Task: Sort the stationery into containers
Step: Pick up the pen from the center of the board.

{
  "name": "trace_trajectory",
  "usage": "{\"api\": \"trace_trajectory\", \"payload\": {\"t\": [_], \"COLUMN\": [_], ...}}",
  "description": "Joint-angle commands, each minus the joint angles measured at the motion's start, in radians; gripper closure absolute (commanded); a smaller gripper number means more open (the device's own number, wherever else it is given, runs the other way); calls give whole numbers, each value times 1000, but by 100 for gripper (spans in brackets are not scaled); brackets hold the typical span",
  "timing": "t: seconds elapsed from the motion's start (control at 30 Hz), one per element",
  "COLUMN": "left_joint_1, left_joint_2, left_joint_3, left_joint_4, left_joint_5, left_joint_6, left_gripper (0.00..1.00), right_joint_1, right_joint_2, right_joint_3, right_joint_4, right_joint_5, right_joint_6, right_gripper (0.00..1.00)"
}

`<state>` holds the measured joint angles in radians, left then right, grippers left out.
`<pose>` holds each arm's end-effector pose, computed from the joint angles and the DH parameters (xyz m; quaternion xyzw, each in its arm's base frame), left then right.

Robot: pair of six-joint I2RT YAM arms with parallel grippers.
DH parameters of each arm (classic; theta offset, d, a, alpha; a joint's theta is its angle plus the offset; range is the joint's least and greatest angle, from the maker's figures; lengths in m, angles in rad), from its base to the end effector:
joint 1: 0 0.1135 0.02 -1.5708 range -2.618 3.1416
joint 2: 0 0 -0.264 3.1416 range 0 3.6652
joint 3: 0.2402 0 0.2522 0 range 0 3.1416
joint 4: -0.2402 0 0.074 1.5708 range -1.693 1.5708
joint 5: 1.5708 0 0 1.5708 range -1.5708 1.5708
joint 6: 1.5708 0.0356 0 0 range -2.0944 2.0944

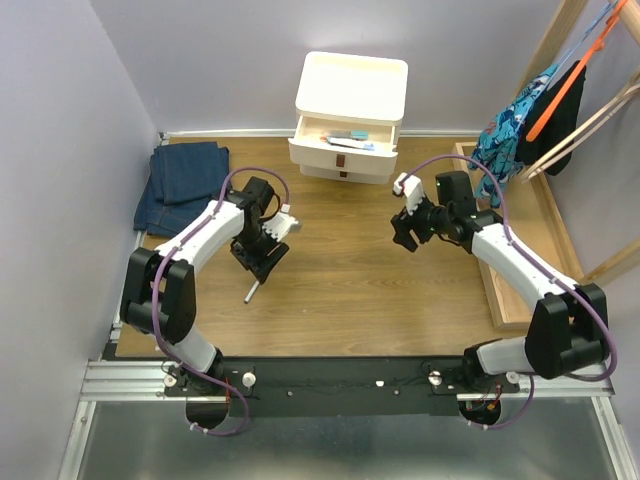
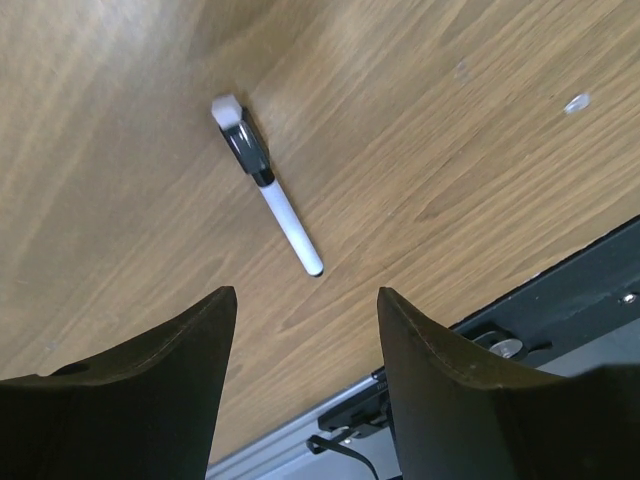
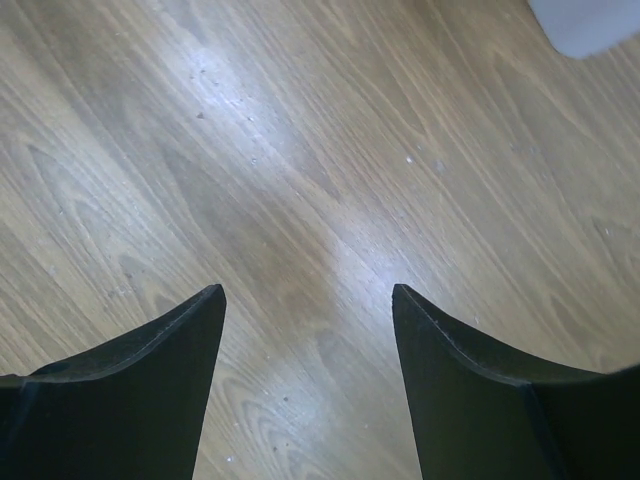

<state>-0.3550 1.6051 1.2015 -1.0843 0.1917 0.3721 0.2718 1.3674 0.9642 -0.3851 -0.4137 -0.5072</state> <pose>0.2667 -0.1061 0.2277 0.3574 0.9281 -0.0953 0.0421 0.2762 0.0918 0.2555 -0.4160 0.8072 0.1447 0.3929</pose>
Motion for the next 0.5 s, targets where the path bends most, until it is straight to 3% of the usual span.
{"api": "trace_trajectory", "payload": {"t": [0.0,0.17,0.47], "left_joint_1": [36,96,103], "left_joint_2": [-4,-4,-31], "left_joint_3": [-60,-102,-166], "left_joint_4": [14,43,142], "left_joint_5": [-40,-34,2], "left_joint_6": [-13,27,68], "left_gripper": [33,34,39], "right_joint_1": [62,139,199], "right_joint_2": [65,145,295], "right_joint_3": [68,120,278], "right_joint_4": [-72,-58,-3], "right_joint_5": [-51,-118,-137], "right_joint_6": [-138,-186,-163], "right_gripper": [26,28,28]}}
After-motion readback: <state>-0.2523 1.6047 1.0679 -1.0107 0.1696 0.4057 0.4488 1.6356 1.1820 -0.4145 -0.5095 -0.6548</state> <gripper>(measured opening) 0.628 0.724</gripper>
